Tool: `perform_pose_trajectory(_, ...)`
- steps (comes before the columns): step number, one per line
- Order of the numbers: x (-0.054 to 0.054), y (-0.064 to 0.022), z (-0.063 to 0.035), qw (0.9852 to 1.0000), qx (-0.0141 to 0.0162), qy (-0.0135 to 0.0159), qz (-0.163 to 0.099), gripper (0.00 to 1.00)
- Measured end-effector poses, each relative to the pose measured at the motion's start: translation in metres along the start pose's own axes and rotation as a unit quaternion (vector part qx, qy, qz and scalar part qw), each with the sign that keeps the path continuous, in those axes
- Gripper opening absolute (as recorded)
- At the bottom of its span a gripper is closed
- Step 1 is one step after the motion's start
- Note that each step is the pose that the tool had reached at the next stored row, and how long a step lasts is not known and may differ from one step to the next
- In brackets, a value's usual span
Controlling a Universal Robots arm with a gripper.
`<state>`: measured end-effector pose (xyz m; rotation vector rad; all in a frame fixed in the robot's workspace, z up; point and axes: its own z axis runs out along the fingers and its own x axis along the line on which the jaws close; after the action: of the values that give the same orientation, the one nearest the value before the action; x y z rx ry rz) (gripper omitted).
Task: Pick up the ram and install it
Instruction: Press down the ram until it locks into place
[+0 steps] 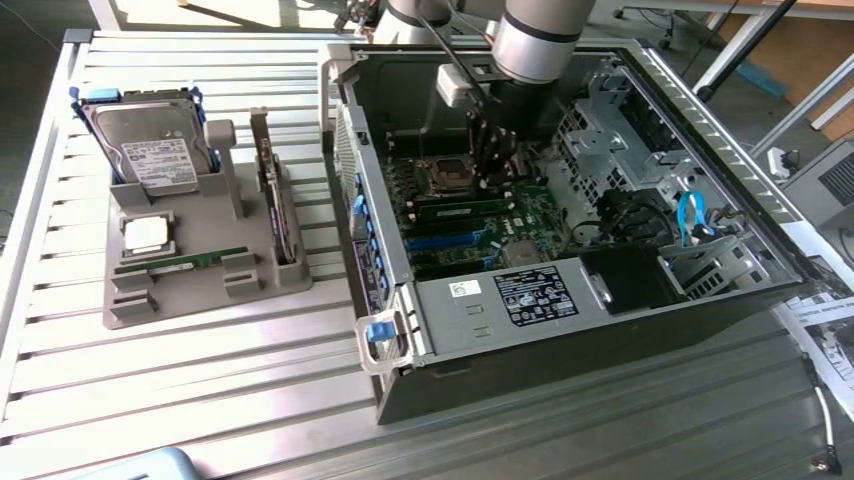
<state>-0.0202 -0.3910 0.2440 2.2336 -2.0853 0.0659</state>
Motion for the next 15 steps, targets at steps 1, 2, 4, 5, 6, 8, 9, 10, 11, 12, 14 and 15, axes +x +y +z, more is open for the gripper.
perform_pose_trajectory(1,0.0,0.0018,0.0001,1.0,0.0,0.0,0.0,0.11)
perform_pose_trajectory(2,0.0,0.0039,0.0002,1.0,0.0,0.0,0.0,0.11)
perform_pose_trajectory(4,-0.001,0.0088,0.0004,1.0,0.0,0.0,0.0,0.11)
perform_pose_trajectory(5,-0.001,0.0103,0.0004,1.0,0.0,0.0001,0.0,0.11)
perform_pose_trajectory(6,-0.001,0.0113,0.0005,1.0,0.0,0.0001,0.0,0.11)
perform_pose_trajectory(8,-0.001,0.014,0.0007,1.0,0.0,0.0002,0.0,0.11)
perform_pose_trajectory(9,-0.001,0.0157,0.0008,1.0,0.0,0.0002,0.0,0.11)
perform_pose_trajectory(10,-0.001,0.0168,0.0008,1.0,0.0,0.0002,0.0,0.11)
perform_pose_trajectory(11,-0.001,0.019,0.0009,1.0,0.0,0.0003,0.0,0.11)
perform_pose_trajectory(12,-0.002,0.022,0.0011,1.0,0.0,0.0004,0.0,0.11)
perform_pose_trajectory(14,-0.002,0.0249,0.0013,1.0,0.0,0.0005,0.0,0.11)
perform_pose_trajectory(15,-0.002,0.0261,0.0014,1.0,0.0,0.0006,0.0,0.11)
